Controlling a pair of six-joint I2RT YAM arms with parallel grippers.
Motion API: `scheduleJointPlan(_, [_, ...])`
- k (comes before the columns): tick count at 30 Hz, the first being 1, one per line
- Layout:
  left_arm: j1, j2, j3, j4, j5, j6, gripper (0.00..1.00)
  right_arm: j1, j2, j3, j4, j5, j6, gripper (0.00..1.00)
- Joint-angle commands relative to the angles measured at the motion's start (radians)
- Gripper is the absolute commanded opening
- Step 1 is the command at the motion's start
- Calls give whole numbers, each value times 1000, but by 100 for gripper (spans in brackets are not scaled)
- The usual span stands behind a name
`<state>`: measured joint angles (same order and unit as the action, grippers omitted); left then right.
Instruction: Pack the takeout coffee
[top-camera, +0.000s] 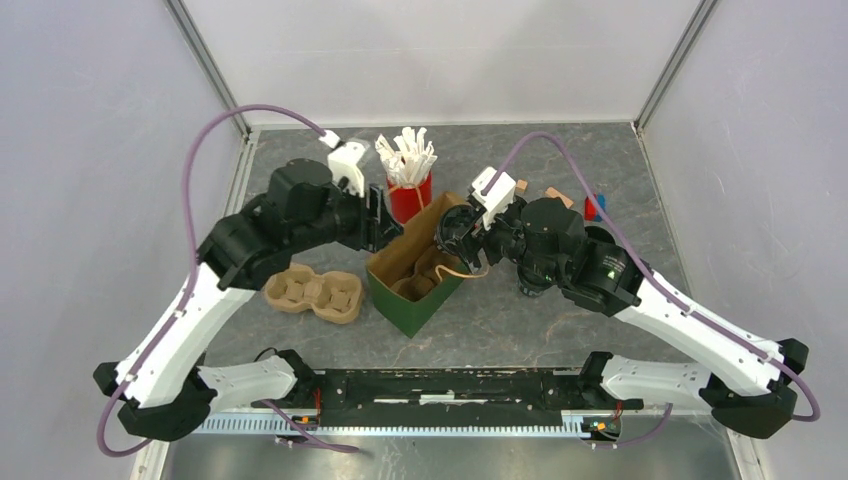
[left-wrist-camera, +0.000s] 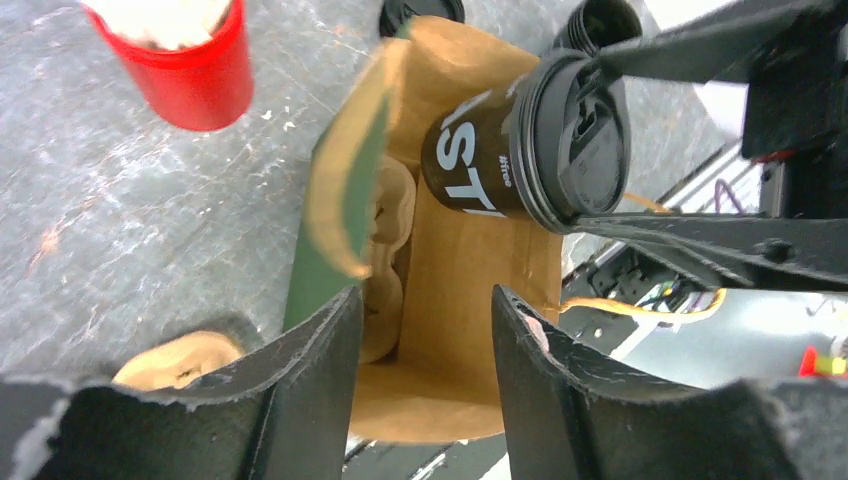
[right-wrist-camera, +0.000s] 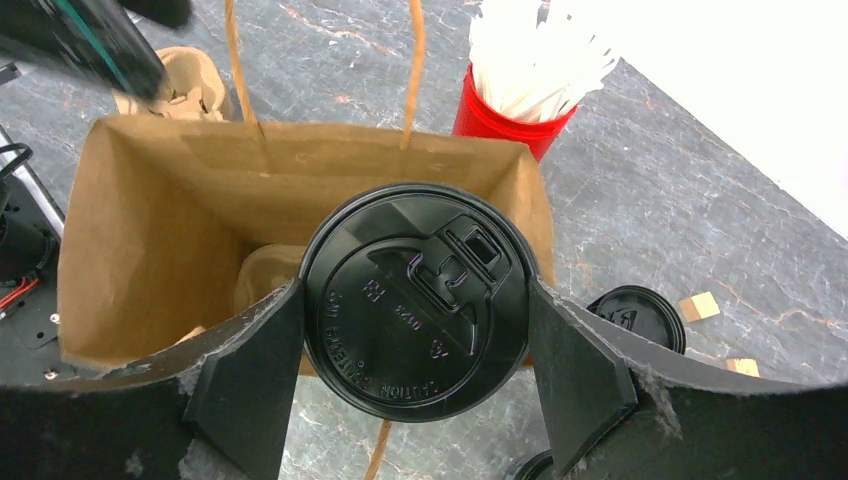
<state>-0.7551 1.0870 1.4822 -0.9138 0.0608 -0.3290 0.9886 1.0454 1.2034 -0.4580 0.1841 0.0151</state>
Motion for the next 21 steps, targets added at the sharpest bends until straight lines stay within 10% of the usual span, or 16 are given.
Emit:
scheduleJointPlan(1, [-3, 12, 158, -238, -175, -237, 58, 7, 6, 4, 32, -14, -35, 79])
scheduleJointPlan(7, [-3, 50, 228, -467, -72, -413, 60, 8, 17, -6, 56, -21, -27, 79])
scheduleJointPlan(21, [-3, 60, 23, -373, 53, -480, 70, 8, 2, -43, 87, -16, -29, 79])
